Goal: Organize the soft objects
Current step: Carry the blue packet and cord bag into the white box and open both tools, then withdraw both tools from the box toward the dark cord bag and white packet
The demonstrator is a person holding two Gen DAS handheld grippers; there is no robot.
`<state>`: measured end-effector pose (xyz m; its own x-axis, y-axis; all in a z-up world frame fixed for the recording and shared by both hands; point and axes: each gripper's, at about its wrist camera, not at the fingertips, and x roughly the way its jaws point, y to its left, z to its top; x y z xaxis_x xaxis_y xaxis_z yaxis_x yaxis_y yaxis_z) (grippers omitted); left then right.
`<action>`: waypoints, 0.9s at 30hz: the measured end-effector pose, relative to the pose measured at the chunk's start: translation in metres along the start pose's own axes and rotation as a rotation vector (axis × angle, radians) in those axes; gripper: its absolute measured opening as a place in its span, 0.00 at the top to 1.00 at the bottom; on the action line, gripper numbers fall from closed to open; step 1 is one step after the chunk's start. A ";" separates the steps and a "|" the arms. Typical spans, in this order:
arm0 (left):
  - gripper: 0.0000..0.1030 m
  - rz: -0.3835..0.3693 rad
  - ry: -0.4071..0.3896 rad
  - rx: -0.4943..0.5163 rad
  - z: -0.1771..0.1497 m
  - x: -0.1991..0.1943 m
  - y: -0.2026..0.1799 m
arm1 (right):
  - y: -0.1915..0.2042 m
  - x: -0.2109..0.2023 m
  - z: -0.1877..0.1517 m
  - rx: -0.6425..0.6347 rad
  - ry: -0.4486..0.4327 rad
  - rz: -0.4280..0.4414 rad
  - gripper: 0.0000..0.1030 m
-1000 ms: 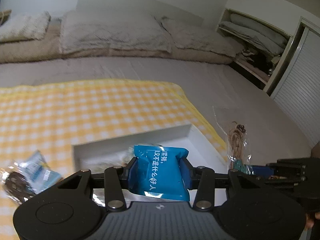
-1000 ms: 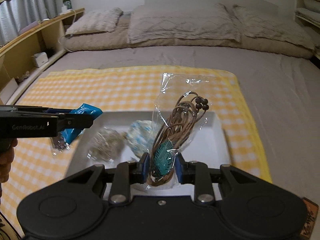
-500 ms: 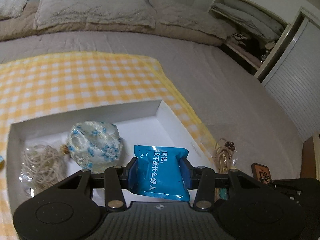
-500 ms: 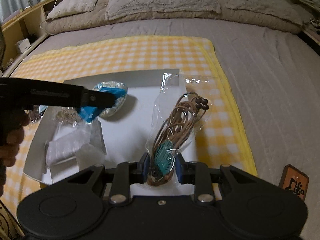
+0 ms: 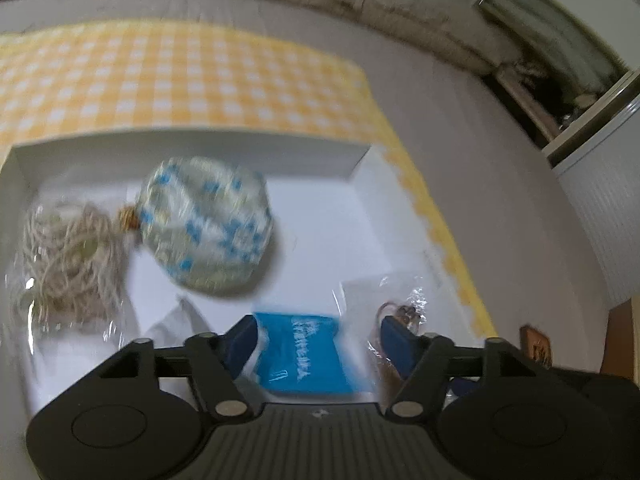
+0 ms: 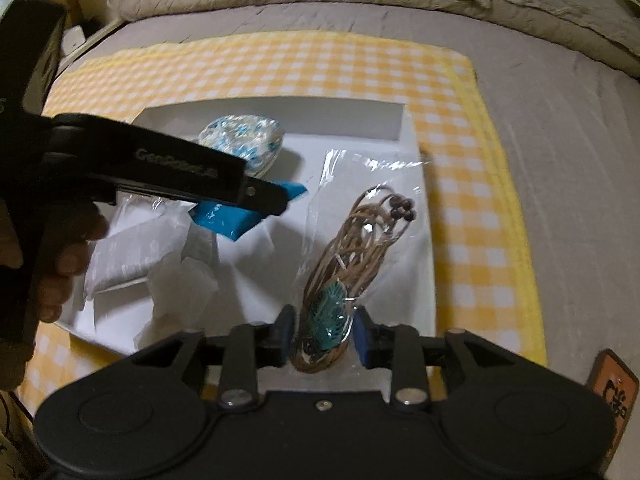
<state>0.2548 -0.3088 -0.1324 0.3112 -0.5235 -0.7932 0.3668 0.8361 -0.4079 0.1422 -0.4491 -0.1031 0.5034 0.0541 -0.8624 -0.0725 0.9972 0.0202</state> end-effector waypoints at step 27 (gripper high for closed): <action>0.00 0.057 -0.057 0.207 -0.012 -0.052 -0.010 | 0.003 -0.041 -0.006 0.047 -0.067 -0.077 0.16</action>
<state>0.2242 -0.2877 -0.0924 0.3833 -0.4896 -0.7832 0.5177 0.8161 -0.2568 0.1158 -0.4484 -0.0711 0.5621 -0.0208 -0.8268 0.0081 0.9998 -0.0197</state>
